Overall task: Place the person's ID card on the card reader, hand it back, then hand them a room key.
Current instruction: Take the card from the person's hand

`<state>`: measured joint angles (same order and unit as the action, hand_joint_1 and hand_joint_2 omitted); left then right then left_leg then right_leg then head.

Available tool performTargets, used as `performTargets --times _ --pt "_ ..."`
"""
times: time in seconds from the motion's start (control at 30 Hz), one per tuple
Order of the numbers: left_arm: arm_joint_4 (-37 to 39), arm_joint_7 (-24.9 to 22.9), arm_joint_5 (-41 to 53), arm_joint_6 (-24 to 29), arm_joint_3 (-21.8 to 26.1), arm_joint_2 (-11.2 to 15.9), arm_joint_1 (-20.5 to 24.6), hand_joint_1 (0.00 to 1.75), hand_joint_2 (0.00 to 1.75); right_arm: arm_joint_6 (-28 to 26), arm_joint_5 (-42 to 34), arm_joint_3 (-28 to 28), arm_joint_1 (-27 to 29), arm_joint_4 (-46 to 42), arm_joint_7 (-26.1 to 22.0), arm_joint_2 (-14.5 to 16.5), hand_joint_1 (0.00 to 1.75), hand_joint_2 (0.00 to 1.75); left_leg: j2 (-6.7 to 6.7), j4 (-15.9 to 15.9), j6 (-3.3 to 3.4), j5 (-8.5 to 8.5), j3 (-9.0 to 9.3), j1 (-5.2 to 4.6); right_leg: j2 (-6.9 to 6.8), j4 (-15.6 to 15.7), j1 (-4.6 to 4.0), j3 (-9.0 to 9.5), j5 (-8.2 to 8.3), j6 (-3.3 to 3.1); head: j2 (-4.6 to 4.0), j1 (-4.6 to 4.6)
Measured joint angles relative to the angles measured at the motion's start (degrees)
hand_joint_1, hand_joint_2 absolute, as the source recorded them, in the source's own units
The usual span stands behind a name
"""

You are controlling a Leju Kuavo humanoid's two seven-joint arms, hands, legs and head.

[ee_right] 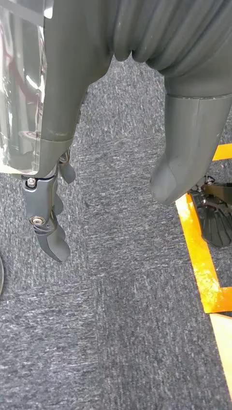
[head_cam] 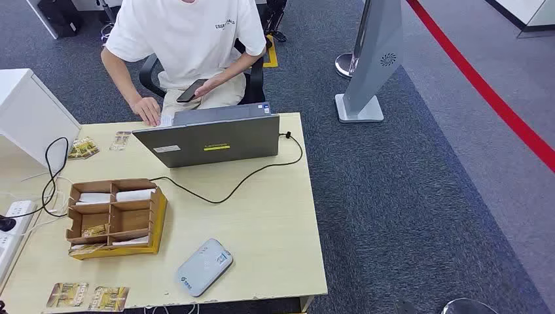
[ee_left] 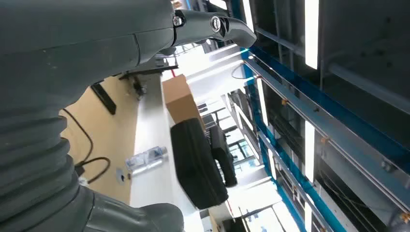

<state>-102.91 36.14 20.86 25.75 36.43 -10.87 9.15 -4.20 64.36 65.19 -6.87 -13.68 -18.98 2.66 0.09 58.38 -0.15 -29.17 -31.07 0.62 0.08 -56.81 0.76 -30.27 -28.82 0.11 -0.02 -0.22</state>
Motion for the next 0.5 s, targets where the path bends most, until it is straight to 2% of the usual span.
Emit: performTargets --times 0.2,0.5 --pt "1.65 -4.02 6.75 -1.37 -4.75 2.03 4.19 0.00 1.75 0.00 0.41 -0.19 -0.06 0.16 0.76 0.36 0.00 1.75 0.02 0.01 0.01 0.02 0.00 0.00 0.03 0.00 0.00 -0.03 0.03 0.03 0.00 0.01" --pt "9.19 -11.50 16.78 -6.95 -12.69 5.45 11.85 0.00 1.75 0.07 0.59 -1.02 -0.08 0.44 2.04 0.80 0.00 1.75 0.07 0.12 0.08 0.09 0.28 0.00 0.07 -0.06 0.00 -0.10 0.12 0.03 -0.01 0.02"
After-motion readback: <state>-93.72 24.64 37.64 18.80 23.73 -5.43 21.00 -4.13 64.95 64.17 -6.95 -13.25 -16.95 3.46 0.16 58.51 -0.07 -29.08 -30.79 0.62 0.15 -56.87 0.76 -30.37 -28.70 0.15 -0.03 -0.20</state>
